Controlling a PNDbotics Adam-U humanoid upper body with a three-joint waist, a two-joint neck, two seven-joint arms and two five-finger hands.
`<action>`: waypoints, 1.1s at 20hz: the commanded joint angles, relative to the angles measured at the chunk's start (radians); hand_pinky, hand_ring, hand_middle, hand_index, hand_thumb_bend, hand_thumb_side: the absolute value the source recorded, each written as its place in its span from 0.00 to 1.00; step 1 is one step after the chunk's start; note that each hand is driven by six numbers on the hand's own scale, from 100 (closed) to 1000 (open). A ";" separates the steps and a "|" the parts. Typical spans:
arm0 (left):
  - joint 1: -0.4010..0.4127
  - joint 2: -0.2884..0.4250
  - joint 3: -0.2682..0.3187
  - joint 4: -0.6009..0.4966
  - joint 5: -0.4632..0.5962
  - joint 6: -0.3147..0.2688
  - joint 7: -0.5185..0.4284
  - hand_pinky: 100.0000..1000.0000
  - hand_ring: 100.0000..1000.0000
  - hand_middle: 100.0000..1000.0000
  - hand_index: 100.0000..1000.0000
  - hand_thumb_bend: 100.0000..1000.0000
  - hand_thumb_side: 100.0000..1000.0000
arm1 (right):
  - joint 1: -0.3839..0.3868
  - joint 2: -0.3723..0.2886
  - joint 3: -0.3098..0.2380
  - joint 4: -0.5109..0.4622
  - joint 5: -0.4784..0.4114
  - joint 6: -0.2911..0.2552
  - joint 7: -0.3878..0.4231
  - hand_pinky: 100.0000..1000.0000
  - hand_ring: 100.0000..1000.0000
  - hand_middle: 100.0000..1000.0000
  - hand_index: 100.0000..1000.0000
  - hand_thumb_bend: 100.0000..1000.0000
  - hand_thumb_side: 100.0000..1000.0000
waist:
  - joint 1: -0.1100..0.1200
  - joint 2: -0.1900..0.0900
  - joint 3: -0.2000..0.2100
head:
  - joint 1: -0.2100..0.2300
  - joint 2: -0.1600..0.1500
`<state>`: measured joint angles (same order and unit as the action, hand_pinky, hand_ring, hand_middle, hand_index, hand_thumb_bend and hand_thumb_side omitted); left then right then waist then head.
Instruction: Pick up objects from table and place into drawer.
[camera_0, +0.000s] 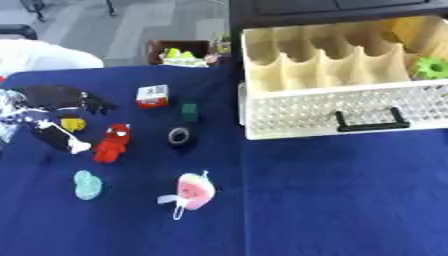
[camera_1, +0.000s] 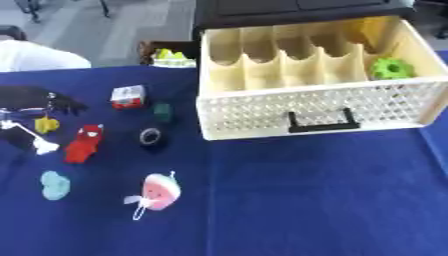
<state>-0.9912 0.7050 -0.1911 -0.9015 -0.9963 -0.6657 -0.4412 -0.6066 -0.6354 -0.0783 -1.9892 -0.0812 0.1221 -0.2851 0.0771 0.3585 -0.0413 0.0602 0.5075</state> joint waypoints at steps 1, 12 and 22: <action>-0.014 0.042 0.022 -0.001 -0.002 -0.075 -0.080 0.62 0.70 0.71 0.98 0.10 0.88 | -0.007 -0.014 -0.011 -0.011 -0.009 0.005 0.001 0.68 0.25 0.18 0.69 0.00 1.00 | -0.004 -0.021 0.002 | 0.005 -0.005; -0.058 0.007 0.001 0.007 -0.005 0.194 -0.167 0.62 0.71 0.69 0.81 0.37 1.00 | 0.001 -0.008 -0.012 -0.011 -0.015 0.015 0.002 0.69 0.24 0.18 0.68 0.00 1.00 | -0.003 -0.027 0.007 | 0.014 0.008; -0.107 -0.056 -0.025 0.081 -0.119 0.190 -0.156 0.62 0.70 0.68 0.81 0.44 1.00 | 0.008 0.001 -0.017 -0.011 -0.018 0.020 0.002 0.69 0.24 0.18 0.67 0.00 1.00 | 0.000 -0.033 0.017 | 0.024 0.020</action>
<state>-1.0733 0.6328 -0.2146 -0.8212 -1.1012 -0.4699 -0.5995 -0.5888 -0.6204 -0.0808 -1.9892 -0.0907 0.1408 -0.2811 0.0785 0.3547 -0.0257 0.0794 0.5184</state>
